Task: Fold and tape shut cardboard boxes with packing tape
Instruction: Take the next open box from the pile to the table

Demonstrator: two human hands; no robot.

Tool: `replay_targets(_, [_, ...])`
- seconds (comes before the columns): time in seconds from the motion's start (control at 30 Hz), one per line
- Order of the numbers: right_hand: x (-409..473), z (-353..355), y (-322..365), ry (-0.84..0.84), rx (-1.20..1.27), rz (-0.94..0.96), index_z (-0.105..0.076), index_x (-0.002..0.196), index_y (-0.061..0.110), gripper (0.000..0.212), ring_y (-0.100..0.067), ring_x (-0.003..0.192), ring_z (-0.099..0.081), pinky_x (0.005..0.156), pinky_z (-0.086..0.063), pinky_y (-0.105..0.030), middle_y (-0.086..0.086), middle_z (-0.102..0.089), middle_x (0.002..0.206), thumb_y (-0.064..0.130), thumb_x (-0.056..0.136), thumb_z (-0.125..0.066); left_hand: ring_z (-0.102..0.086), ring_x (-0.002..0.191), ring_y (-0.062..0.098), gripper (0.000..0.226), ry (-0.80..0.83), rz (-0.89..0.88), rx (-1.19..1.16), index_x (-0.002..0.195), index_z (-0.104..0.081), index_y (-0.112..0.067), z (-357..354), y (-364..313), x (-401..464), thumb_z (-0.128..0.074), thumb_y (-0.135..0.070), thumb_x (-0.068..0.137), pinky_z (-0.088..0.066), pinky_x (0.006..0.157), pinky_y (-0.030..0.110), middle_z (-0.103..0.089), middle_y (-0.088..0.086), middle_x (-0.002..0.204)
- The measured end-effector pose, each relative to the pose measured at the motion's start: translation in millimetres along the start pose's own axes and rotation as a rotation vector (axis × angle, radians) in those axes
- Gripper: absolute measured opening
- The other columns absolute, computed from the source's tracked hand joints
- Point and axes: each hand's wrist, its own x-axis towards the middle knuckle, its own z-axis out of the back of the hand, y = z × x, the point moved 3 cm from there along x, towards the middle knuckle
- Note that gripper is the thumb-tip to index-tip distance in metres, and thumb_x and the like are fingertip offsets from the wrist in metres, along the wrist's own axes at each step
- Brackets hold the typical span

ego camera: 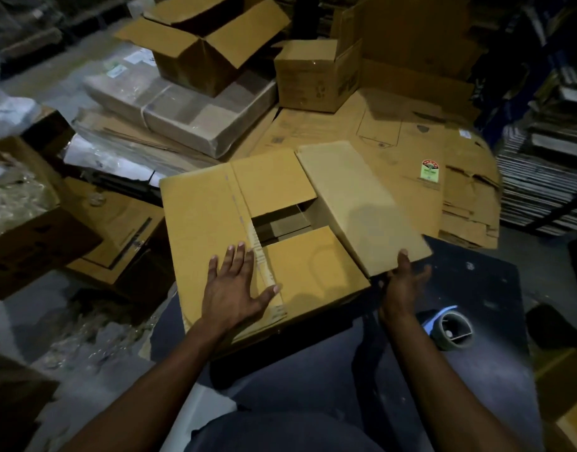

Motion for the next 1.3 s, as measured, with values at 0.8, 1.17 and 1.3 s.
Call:
replay_targets(0.8, [-100, 37, -59, 0.515, -1.634, 1.087, -0.067, 0.141, 0.024, 0.05, -0.04, 0.139, -0.057, 0.101, -0.049, -0.055, -0.009, -0.061, 0.151, 0.053, 0.106, -0.048, 0.008, 0.169, 0.016, 0.123, 0.011, 0.104, -0.25, 0.176, 0.002, -0.017, -2, -41, 14, -0.007, -0.102, 0.088, 0.012, 0.134, 0.053, 0.0, -0.002, 0.184])
replay_targets(1.17, [-34, -11, 14, 0.632, -1.387, 0.875, -0.051, 0.155, 0.04, 0.058, -0.034, 0.147, -0.047, 0.109, -0.05, -0.049, -0.003, -0.028, 0.174, 0.068, 0.104, -0.048, 0.003, 0.17, 0.031, 0.13, 0.039, -0.103, -0.064, 0.176, -0.005, -0.02, 15, -32, 76, -0.023, -0.106, 0.081, 0.003, 0.132, 0.066, -0.001, 0.007, 0.184])
replay_targets(1.3, [11, -41, -6, 0.74, -1.669, 0.831, -0.008, 0.167, 0.05, 0.078, -0.039, 0.162, 0.016, 0.123, -0.012, -0.076, -0.001, 0.022, 0.177, 0.086, 0.099, -0.024, 0.029, 0.164, 0.039, 0.126, 0.037, 0.265, -0.12, 0.175, 0.006, -0.02, 5, -58, 16, -0.009, -0.104, 0.084, 0.015, 0.124, 0.076, 0.016, 0.024, 0.18])
